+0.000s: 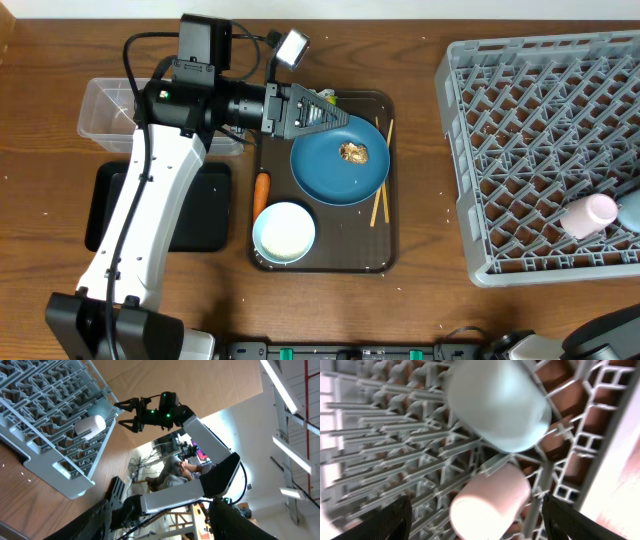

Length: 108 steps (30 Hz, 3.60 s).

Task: Sort waste into correct bins and load items into the dishwasher rack
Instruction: 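Place the light-blue cup in the dish rack with the right gripper, then grasp the rim of the blue plate with the left gripper, then lift the blue plate over the black tray and tip the food scrap off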

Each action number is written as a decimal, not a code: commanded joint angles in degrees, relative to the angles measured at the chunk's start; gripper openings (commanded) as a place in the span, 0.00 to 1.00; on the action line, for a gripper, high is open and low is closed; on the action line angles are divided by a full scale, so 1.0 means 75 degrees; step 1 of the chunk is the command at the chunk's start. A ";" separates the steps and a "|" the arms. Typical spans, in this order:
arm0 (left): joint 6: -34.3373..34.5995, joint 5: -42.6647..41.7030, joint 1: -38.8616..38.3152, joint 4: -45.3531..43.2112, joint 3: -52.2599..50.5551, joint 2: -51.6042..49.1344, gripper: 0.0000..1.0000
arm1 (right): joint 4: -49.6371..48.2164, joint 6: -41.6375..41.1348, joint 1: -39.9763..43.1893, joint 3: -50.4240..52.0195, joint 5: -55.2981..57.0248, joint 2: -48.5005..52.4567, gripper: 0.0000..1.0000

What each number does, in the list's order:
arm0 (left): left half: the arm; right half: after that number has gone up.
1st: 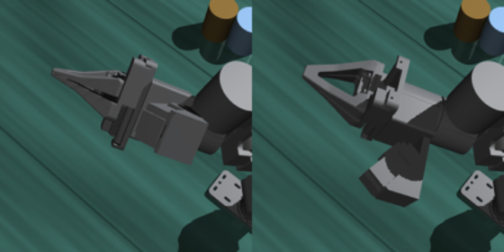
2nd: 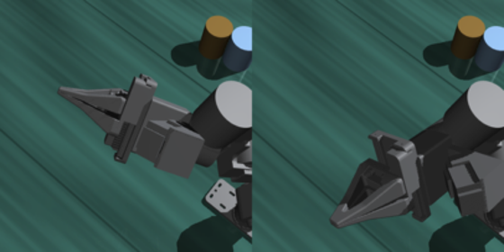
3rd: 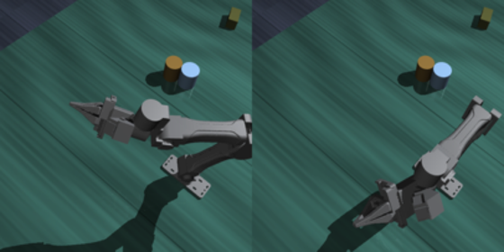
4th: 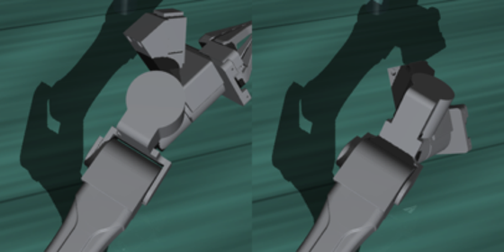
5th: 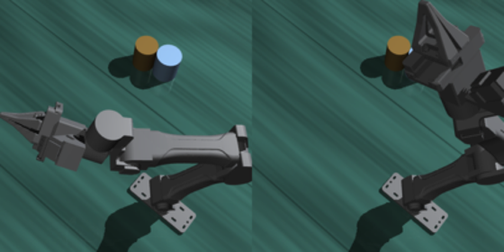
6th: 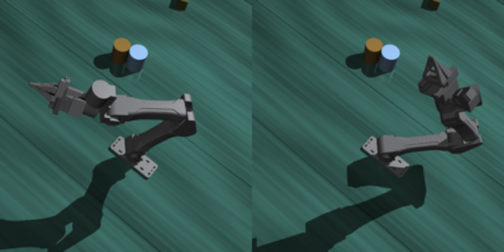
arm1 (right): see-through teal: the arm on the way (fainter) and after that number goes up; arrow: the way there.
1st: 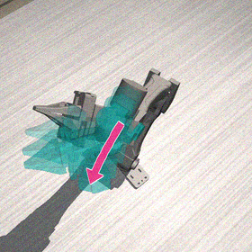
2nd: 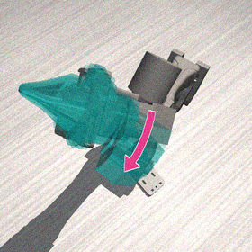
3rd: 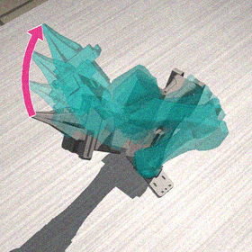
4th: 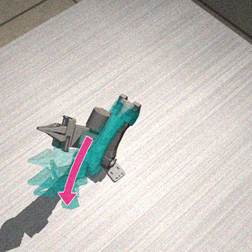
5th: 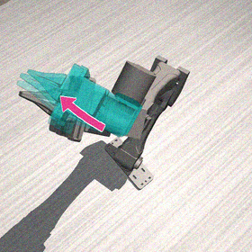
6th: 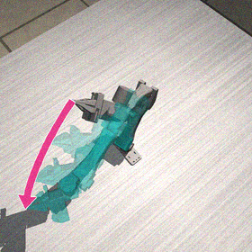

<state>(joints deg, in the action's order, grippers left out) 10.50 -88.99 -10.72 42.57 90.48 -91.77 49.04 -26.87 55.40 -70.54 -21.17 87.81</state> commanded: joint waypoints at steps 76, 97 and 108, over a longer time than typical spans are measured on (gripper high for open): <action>0.0157 1.1421 -0.1440 0.0915 -0.0178 -0.2148 0.06 | 0.2264 0.2168 -0.4896 -0.0866 -0.0968 -0.2806 0.86; 0.2649 1.8529 -0.0886 0.6473 -0.0181 0.1664 0.06 | 0.2232 0.2165 -0.4896 -0.0866 -0.0965 -0.2806 0.87; 0.5249 1.9823 -0.0536 0.7233 -0.1291 0.0641 0.06 | 0.2241 0.2168 -0.4896 -0.0866 -0.0973 -0.2806 0.89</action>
<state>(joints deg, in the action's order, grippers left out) 42.78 54.08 -15.62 92.36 83.02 -83.42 65.71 -11.46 19.31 -76.29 -28.45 66.87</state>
